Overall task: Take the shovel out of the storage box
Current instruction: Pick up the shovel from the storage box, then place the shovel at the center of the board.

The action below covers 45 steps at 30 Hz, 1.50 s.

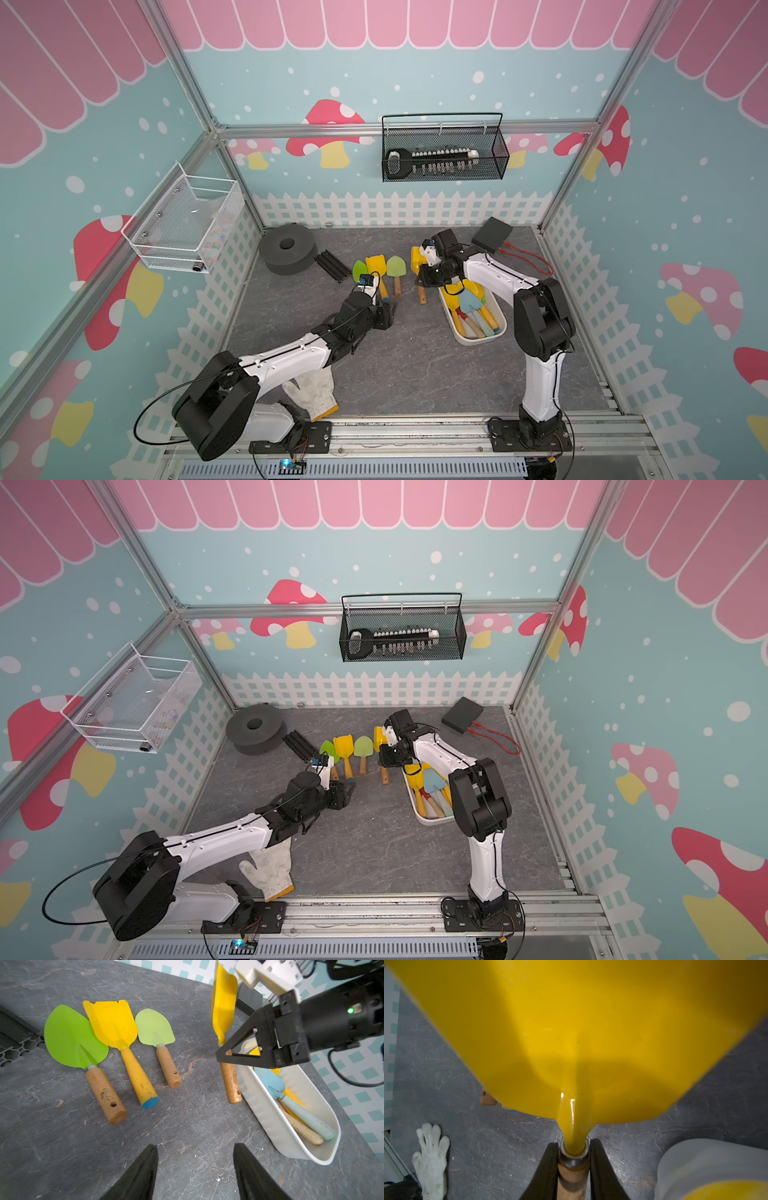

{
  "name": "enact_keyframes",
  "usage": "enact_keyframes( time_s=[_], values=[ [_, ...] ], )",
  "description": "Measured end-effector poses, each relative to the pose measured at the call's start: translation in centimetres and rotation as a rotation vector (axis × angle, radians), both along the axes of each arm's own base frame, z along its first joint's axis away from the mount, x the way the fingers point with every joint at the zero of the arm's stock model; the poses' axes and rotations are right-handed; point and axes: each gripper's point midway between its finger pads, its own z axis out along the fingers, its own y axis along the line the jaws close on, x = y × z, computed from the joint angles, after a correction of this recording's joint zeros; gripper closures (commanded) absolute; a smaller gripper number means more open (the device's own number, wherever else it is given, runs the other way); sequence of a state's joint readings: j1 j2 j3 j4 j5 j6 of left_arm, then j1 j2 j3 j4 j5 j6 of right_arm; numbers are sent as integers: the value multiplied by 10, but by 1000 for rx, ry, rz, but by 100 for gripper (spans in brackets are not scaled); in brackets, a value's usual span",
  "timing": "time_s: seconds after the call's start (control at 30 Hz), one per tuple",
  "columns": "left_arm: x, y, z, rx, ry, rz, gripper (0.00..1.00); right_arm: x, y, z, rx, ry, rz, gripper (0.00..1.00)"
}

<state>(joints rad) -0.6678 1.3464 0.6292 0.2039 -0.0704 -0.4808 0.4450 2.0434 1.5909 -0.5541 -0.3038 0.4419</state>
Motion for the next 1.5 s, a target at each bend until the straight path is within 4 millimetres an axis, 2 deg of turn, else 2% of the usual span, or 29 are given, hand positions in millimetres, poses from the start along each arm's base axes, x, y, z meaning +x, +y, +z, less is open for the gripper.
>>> enact_keyframes(
  time_s=[0.23,0.47,1.03,1.5],
  values=[
    [0,1,-1,10,-1,2,38,9,2,-31,-26,77,-44,88],
    [0,1,-1,10,-1,2,38,21,3,-43,-44,92,-89,84],
    [0,1,-1,16,-5,-2,38,50,8,-50,-46,73,-175,80],
    [0,1,-1,16,-5,-2,38,64,11,-55,-50,70,-204,74]
  ],
)
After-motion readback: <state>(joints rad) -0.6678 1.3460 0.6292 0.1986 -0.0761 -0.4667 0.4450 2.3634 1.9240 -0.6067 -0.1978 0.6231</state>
